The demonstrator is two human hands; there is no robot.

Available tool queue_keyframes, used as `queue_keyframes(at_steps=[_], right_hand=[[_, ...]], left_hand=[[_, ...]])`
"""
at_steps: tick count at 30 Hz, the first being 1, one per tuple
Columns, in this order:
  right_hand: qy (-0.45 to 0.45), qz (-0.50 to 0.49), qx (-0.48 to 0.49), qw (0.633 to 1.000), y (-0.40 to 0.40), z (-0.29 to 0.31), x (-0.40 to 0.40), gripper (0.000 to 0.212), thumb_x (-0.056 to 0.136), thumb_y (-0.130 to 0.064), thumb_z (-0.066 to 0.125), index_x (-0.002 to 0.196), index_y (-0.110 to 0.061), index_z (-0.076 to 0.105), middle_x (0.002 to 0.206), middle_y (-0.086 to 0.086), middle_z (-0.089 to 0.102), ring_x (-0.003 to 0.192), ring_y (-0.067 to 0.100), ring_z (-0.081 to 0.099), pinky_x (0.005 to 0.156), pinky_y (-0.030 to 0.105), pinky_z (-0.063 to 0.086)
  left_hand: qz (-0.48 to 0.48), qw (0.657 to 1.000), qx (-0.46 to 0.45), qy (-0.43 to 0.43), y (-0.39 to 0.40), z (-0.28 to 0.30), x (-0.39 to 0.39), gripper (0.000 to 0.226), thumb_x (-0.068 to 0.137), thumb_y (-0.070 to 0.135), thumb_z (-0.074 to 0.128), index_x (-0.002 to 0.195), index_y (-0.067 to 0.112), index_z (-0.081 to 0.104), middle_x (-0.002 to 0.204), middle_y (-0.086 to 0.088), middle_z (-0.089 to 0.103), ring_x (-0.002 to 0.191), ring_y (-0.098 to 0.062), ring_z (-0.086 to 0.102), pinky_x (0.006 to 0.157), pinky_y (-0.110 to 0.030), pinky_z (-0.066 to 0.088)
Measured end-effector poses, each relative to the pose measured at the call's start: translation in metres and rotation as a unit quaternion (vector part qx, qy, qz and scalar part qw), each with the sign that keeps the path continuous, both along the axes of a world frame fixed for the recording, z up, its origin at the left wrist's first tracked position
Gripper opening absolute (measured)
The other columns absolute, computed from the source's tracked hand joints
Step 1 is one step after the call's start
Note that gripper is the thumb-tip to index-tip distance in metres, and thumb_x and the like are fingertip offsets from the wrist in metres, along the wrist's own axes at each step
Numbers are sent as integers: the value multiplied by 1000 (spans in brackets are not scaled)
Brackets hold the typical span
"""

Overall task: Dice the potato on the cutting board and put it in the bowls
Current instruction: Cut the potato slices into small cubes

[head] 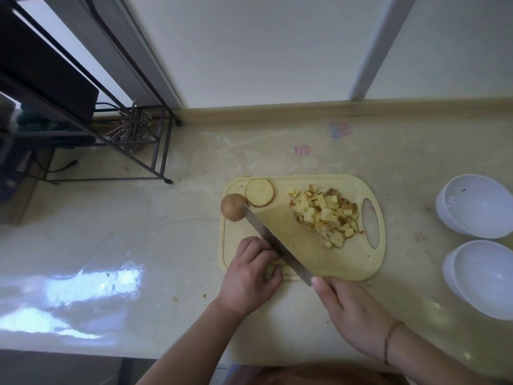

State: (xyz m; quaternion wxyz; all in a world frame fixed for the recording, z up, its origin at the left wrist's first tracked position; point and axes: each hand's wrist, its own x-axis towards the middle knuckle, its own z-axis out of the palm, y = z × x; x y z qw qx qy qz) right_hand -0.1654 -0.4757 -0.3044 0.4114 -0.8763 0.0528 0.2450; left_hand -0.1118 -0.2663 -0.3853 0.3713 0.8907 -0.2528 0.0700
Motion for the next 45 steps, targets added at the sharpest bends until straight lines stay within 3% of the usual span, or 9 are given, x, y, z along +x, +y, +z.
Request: queue_keyframes(at_steps=[6, 8, 16, 24, 29, 32, 40, 43, 45], right_hand=[[-1, -24, -5, 1000, -23, 3, -14, 70, 81, -86, 19, 61, -25, 46, 63, -12, 61, 58, 12, 53, 65, 35, 42], [19, -16, -7, 1000, -24, 7, -19, 83, 70, -98, 11, 63, -23, 45, 62, -8, 61, 57, 13, 53, 64, 34, 41], [36, 19, -16, 999, -16, 8, -31, 96, 62, -103, 2, 67, -15, 42, 62, 11, 53, 60, 20, 51, 65, 37, 40], [113, 38, -35, 992, -25, 14, -40, 91, 52, -103, -8, 71, -33, 47, 63, -35, 57, 54, -6, 52, 57, 15, 36], [38, 57, -51, 996, -6, 9, -18, 63, 75, -77, 7, 69, -25, 41, 62, 0, 56, 64, 10, 53, 70, 33, 40], [-10, 51, -38, 998, 1, 0, -6, 68, 82, -82, 7, 65, -26, 43, 60, -2, 52, 62, 11, 52, 63, 30, 37], [-1, 49, -51, 997, -24, -1, -20, 87, 61, -102, -4, 63, -27, 40, 56, 1, 50, 59, 10, 51, 64, 33, 38], [0, 91, -88, 992, -27, 4, -22, 85, 59, -99, -14, 69, -31, 36, 59, -4, 49, 65, 11, 57, 65, 34, 39], [-9, 112, -119, 987, -26, 8, -25, 88, 54, -96, -25, 74, -34, 34, 62, -9, 45, 78, 16, 65, 64, 33, 36]], left_hand=[[9, 999, -10, -32, 2, 0, -3, 13, 80, 9, 80, 82, 3, 69, 94, -5, 59, 93, -24, 57, 84, -28, 51], [13, 999, -16, -34, 2, 0, -4, 12, 79, 6, 81, 80, 3, 69, 91, -5, 60, 91, -23, 58, 80, -30, 52], [16, 999, -28, -28, 3, -1, -5, 8, 79, 4, 81, 82, 2, 74, 90, -8, 67, 91, -24, 63, 79, -34, 54], [27, 998, -46, -31, 6, -2, -9, 10, 78, 1, 85, 85, 2, 78, 85, -6, 68, 90, -24, 66, 77, -34, 56], [32, 998, -46, -39, 6, -2, -9, 11, 77, 2, 86, 86, 3, 79, 85, -5, 69, 91, -22, 65, 77, -31, 56], [30, 998, -44, -38, 6, -1, -9, 12, 76, 1, 86, 85, 3, 78, 85, -5, 67, 89, -23, 65, 75, -33, 56], [30, 997, -71, -22, 15, 12, -11, 5, 83, 2, 73, 87, 5, 74, 93, -4, 63, 91, -22, 63, 75, -36, 54], [114, 982, -132, -73, 18, 45, -5, 3, 84, 13, 63, 86, 14, 64, 90, -1, 53, 83, -20, 55, 71, -32, 47], [93, 985, -125, -72, 16, 70, 9, 6, 84, 19, 64, 87, 14, 65, 88, -1, 55, 83, -20, 55, 72, -31, 46]])
